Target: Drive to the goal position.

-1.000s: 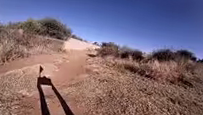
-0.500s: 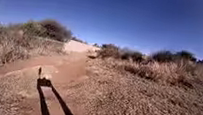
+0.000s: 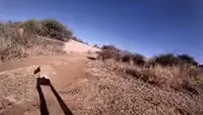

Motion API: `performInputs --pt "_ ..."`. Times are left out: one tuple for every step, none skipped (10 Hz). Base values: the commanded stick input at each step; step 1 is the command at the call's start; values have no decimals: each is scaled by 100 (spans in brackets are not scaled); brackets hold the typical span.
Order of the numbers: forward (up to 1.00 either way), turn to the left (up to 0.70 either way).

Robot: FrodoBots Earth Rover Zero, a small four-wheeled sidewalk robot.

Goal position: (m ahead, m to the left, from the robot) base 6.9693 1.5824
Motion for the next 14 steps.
performInputs --pt "0 0" --pt "0 0" --pt "0 0" --pt "0 0" --pt "44 0" --pt "50 0" --pt "50 0" --pt "50 0" --pt "50 0" --pt "50 0" --pt "50 0" --pt "50 0" --pt "50 0" --pt "50 0"
